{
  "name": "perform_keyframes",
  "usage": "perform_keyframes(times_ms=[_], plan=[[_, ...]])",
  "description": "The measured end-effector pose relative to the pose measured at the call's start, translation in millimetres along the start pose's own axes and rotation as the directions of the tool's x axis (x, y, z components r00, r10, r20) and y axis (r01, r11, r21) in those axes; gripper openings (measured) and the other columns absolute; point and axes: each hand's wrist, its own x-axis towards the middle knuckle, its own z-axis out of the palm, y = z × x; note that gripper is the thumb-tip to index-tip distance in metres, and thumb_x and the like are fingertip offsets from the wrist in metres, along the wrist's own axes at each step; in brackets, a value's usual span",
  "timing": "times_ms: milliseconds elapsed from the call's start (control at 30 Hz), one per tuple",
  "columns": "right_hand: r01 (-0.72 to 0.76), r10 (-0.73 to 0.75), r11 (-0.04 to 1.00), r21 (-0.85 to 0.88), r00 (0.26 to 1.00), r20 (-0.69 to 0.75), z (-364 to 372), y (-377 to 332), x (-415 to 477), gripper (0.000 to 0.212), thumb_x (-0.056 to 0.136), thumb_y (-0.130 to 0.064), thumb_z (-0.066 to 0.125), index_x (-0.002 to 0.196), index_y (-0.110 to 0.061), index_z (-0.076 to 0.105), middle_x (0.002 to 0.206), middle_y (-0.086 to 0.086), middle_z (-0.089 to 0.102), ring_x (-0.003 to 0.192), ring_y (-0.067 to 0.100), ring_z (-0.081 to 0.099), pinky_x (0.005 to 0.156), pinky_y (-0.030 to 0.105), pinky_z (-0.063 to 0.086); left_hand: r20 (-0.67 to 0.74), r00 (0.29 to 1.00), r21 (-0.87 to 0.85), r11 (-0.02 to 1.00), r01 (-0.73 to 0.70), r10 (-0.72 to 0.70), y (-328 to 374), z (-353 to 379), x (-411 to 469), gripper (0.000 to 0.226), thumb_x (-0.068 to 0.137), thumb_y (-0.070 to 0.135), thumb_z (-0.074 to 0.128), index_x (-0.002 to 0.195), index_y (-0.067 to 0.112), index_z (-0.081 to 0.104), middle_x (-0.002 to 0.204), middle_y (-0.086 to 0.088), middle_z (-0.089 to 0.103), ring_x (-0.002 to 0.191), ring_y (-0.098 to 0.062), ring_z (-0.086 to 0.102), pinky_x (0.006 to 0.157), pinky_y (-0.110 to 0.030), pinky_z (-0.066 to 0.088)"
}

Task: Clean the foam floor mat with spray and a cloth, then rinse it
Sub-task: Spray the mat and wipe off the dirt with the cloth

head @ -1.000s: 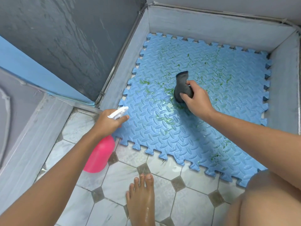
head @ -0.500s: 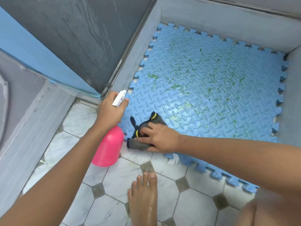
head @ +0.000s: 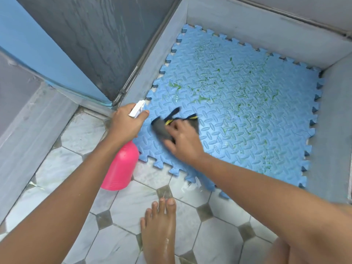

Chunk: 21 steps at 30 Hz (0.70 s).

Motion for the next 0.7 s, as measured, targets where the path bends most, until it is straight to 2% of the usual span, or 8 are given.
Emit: perform_keyframes(times_ms=[100,167,233,367,433,533,633,700], plan=[[0.519,-0.507,0.854,0.023,0.824,0.252,5,-12,-42,0.056,0.090,-0.047,0.052,0.138,-0.019,0.056,0.115,0.005,0.056,0.098,0.024,0.045,0.075,0.037,0.040,0.008,1.000,0.006,1.000,-0.007,0.007,-1,-2,1,0.032,0.087,0.040,0.069,0.094,0.009,0.068,0.083,-0.023,0.070,0.066,-0.036,0.068,0.063,-0.054,0.062],[0.659,-0.629,0.752,0.024,0.707,0.323,-3,11,-45,0.057,0.091,-0.045,0.048,0.143,-0.020,0.052,0.122,0.005,0.056,0.099,0.024,0.046,0.077,0.037,0.040,0.034,0.999,-0.014,1.000,-0.004,0.004,-4,-4,1,0.024,0.090,0.035,0.070,0.092,0.011,0.069,0.083,-0.020,0.072,0.060,-0.028,0.063,0.061,-0.053,0.063],[0.587,-0.553,0.809,-0.026,0.776,0.304,-13,38,-30,0.054,0.091,-0.038,0.053,0.141,-0.019,0.053,0.121,0.006,0.056,0.098,0.024,0.049,0.078,0.039,0.044,0.056,0.998,-0.036,0.999,0.007,-0.005,-6,-6,0,0.020,0.090,0.035,0.070,0.089,0.015,0.072,0.079,-0.011,0.074,0.062,-0.026,0.065,0.063,-0.052,0.064],[0.149,-0.135,0.977,-0.151,0.986,0.099,-48,90,5,0.049,0.093,-0.033,0.060,0.139,-0.018,0.056,0.117,0.007,0.055,0.103,0.025,0.050,0.086,0.045,0.050,0.084,0.996,-0.029,0.999,0.015,-0.012,-10,-9,-1,0.032,0.081,0.045,0.068,0.083,0.014,0.076,0.080,-0.006,0.076,0.073,-0.031,0.074,0.070,-0.050,0.064],[-0.001,0.012,0.981,-0.196,0.998,0.055,-55,96,5,0.051,0.095,-0.036,0.059,0.142,-0.017,0.054,0.119,0.007,0.054,0.106,0.025,0.048,0.087,0.047,0.050,0.108,0.994,-0.020,1.000,0.015,-0.013,-7,-7,-3,0.039,0.077,0.050,0.067,0.087,0.013,0.076,0.082,-0.010,0.076,0.074,-0.029,0.074,0.069,-0.050,0.064],[0.109,-0.087,0.975,-0.192,0.989,0.118,-52,81,-15,0.053,0.091,-0.028,0.063,0.142,-0.017,0.054,0.123,0.007,0.053,0.105,0.027,0.048,0.089,0.044,0.050,0.183,0.983,0.021,1.000,0.005,-0.009,3,2,-5,0.037,0.082,0.046,0.071,0.090,0.010,0.076,0.087,-0.012,0.076,0.079,-0.028,0.073,0.059,-0.049,0.064],[0.253,-0.239,0.967,-0.001,0.913,0.330,-55,64,-32,0.056,0.084,-0.014,0.068,0.139,-0.020,0.058,0.123,0.005,0.055,0.107,0.025,0.050,0.093,0.035,0.045,0.295,0.955,0.011,1.000,-0.027,0.022,17,14,-6,0.024,0.091,0.035,0.072,0.091,0.012,0.079,0.082,-0.003,0.077,0.080,-0.021,0.070,0.051,-0.045,0.064],[0.080,-0.146,0.983,0.165,0.887,0.439,-72,67,-24,0.051,0.083,-0.006,0.067,0.132,-0.021,0.065,0.121,0.003,0.061,0.106,0.017,0.056,0.093,0.028,0.043,0.359,0.932,0.016,0.998,-0.061,0.051,29,24,-8,0.026,0.090,0.035,0.072,0.090,0.010,0.078,0.078,-0.001,0.076,0.076,-0.021,0.068,0.050,-0.043,0.063]])
